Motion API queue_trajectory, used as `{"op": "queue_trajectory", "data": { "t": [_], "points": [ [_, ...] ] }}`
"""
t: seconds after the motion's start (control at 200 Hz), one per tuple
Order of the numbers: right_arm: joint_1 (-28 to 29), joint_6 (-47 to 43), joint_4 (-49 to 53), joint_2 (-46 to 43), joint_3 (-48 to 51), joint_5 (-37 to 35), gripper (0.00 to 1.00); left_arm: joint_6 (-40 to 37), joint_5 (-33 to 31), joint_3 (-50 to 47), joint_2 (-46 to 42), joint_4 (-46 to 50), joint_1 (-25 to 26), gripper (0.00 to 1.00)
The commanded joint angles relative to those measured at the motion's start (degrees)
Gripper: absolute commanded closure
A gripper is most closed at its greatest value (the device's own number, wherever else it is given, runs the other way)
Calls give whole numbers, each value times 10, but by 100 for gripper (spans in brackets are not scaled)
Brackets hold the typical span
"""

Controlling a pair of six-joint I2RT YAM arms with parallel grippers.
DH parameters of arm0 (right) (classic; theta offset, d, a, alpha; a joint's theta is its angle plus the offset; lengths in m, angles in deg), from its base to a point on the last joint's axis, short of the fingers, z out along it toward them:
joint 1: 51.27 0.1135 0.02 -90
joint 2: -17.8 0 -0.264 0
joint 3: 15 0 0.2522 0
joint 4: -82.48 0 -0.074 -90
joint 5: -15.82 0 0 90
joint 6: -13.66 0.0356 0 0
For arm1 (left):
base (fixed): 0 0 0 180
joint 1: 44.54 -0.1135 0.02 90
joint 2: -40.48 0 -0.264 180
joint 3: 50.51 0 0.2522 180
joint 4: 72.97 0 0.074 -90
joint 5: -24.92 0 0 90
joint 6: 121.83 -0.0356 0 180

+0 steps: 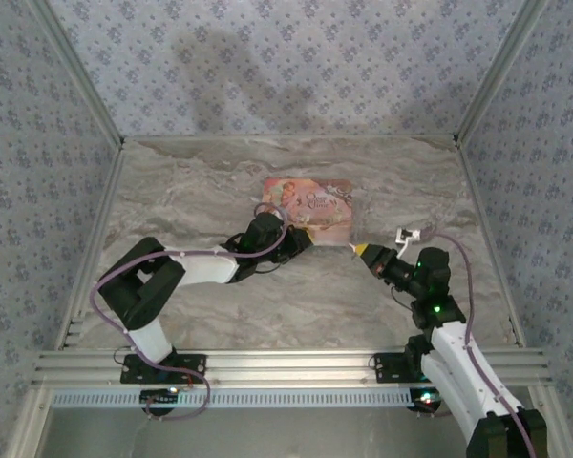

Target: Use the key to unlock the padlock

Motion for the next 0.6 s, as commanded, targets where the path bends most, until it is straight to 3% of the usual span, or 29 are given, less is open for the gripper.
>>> {"op": "queue_trajectory", "data": {
  "t": [0.0, 0.24, 0.595],
  "points": [
    [29, 31, -21, -6, 24, -50, 100, 20, 12, 24, -21, -22, 1, 92],
    [91, 48, -49, 3, 37, -116, 100, 26, 12, 18, -22, -34, 0, 92],
    [114, 86, -42, 19, -16, -132, 100, 35, 15, 6, -17, -58, 1, 92]
  ]
}}
